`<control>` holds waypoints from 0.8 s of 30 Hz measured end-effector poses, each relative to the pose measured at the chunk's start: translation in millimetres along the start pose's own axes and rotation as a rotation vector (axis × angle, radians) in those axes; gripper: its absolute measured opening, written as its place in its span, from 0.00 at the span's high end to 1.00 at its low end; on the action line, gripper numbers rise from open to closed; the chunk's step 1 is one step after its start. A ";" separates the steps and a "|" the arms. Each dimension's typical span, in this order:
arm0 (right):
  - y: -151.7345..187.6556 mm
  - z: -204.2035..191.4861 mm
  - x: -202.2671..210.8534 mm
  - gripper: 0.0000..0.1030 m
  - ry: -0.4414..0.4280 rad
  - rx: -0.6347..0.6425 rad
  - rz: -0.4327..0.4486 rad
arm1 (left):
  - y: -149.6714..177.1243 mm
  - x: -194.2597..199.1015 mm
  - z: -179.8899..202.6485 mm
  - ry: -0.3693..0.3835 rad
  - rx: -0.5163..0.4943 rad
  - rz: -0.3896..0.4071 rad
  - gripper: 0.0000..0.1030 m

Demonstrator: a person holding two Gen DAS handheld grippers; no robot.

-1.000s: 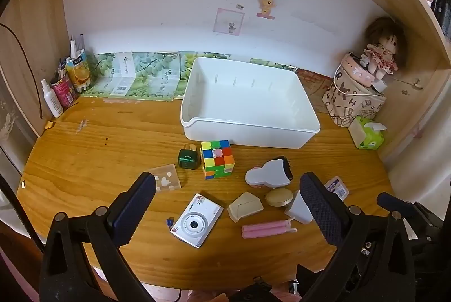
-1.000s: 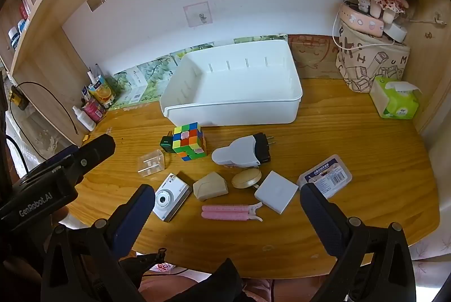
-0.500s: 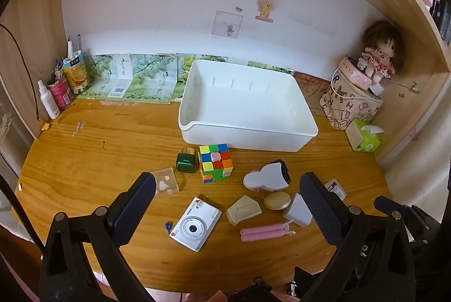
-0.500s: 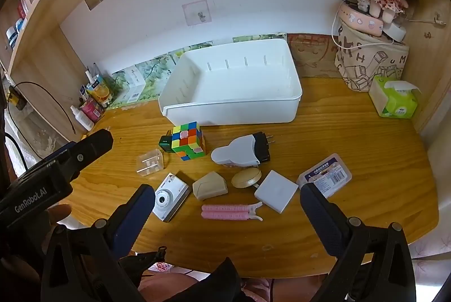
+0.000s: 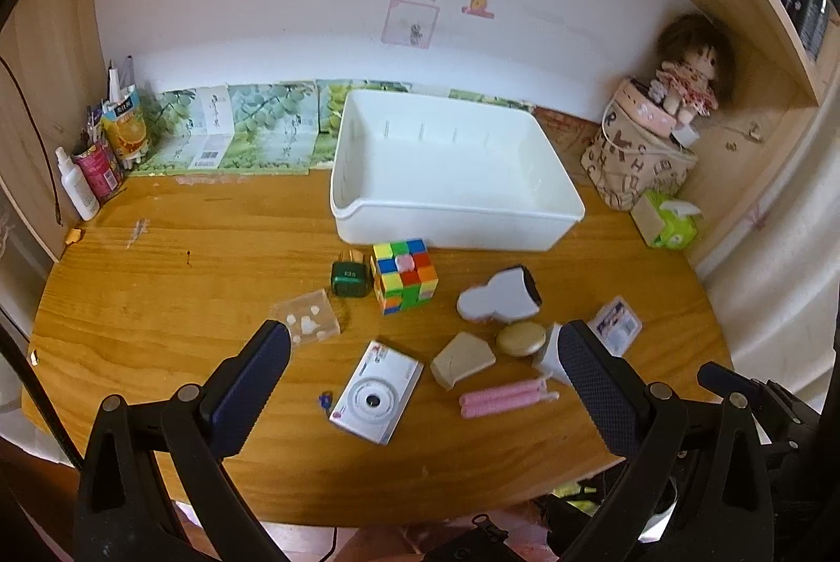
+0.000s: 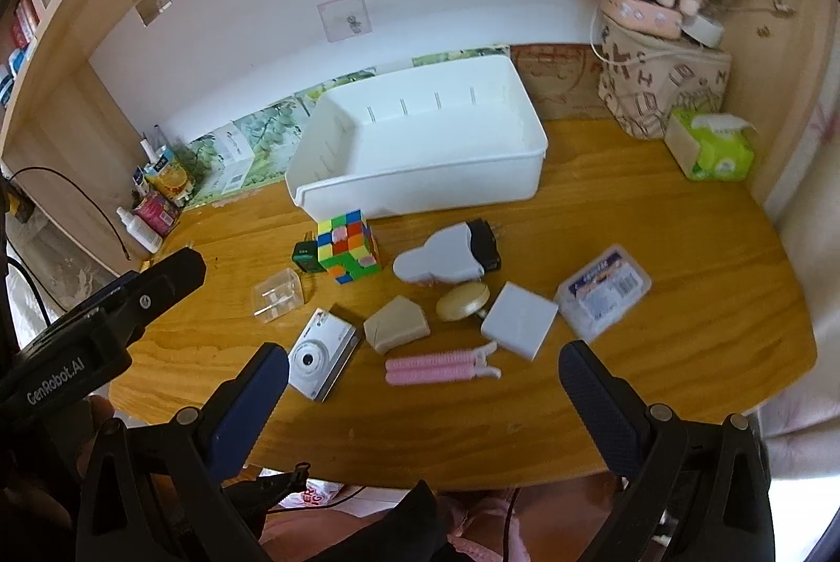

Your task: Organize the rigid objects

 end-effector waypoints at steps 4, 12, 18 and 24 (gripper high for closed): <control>14.3 -6.1 -2.2 0.00 0.007 -0.024 -0.013 | 10.6 -1.6 -7.3 0.006 -0.007 -0.019 0.01; 31.4 -6.7 -2.8 0.00 0.015 -0.070 -0.048 | 19.6 -4.8 -13.3 0.019 0.003 -0.049 0.01; 37.0 9.5 -4.9 0.00 0.004 -0.127 -0.066 | 24.2 -13.4 -5.2 0.011 -0.010 -0.088 0.01; 32.2 30.2 -12.4 0.00 -0.022 -0.165 -0.087 | 21.1 -24.6 5.8 -0.006 -0.007 -0.115 0.01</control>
Point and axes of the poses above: each gripper's, at about its wrist camera, not at the fingertips, and x roughly against the way its jaws point, z to its right, y to its underside, the point moved 9 cm from there along -x, roughly the way its jaws point, and after that the axes turned 11 degrees about -z, right-handed, at the moved point
